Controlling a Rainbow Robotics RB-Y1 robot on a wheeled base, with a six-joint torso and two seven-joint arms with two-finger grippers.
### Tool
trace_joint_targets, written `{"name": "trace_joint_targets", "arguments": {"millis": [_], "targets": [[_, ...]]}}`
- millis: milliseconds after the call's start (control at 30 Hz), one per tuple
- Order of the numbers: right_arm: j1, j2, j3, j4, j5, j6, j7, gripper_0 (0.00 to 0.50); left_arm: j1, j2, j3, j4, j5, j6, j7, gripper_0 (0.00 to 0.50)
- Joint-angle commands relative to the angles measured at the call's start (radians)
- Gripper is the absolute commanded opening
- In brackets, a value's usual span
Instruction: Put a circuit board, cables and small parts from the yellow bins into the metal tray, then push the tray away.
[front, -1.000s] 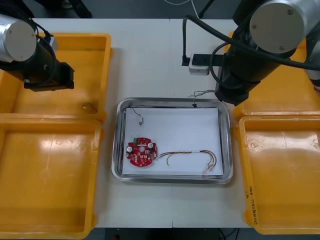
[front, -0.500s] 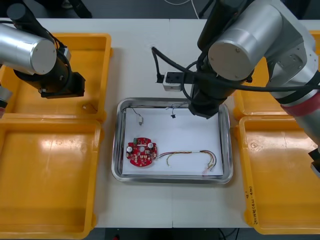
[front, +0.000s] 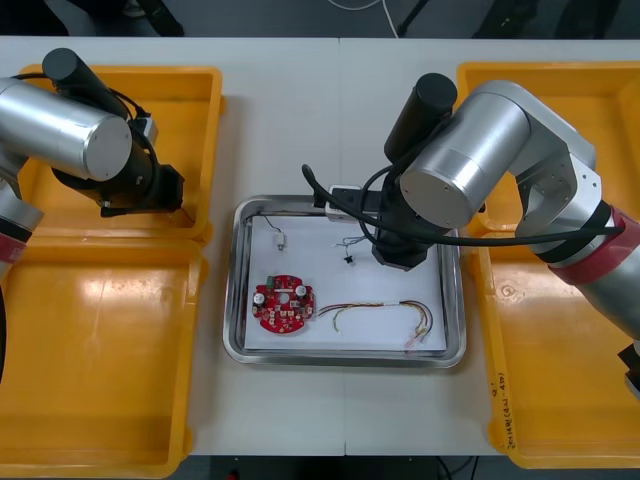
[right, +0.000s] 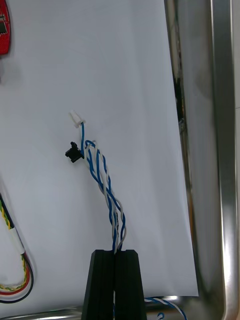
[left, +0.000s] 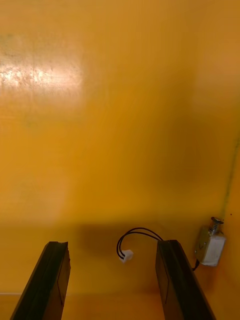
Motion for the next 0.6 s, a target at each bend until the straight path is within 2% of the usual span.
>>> {"name": "trace_joint_targets", "arguments": {"millis": [33, 167, 433, 467, 500, 533, 600], "targets": [[0.032, 0.011, 0.028, -0.013, 0.027, -0.026, -0.025, 0.0, 0.016, -0.011, -0.031, -0.009, -0.02, -0.028, -0.061, 0.5], [0.04, 0.011, 0.057, -0.013, 0.069, -0.052, -0.03, 0.0, 0.034, -0.011, -0.039, -0.009, -0.02, -0.055, -0.063, 0.5], [0.069, 0.011, 0.069, -0.013, 0.109, -0.103, -0.03, 0.0, 0.039, -0.011, -0.055, -0.009, -0.032, -0.068, -0.061, 0.5], [0.069, 0.009, 0.072, -0.013, 0.114, -0.101, -0.031, 0.0, 0.039, -0.011, -0.054, -0.009, -0.034, -0.069, -0.063, 0.38], [0.069, 0.011, 0.077, -0.013, 0.115, -0.101, -0.031, 0.0, 0.039, -0.011, -0.055, -0.009, -0.032, -0.069, -0.063, 0.239], [0.069, 0.011, 0.08, -0.013, 0.119, -0.103, -0.033, 0.0, 0.039, -0.011, -0.055, -0.009, -0.032, -0.069, -0.061, 0.023], [0.069, 0.011, 0.085, -0.013, 0.123, -0.103, -0.038, 0.0, 0.039, -0.011, -0.055, -0.009, -0.034, -0.069, -0.063, 0.0]]}}
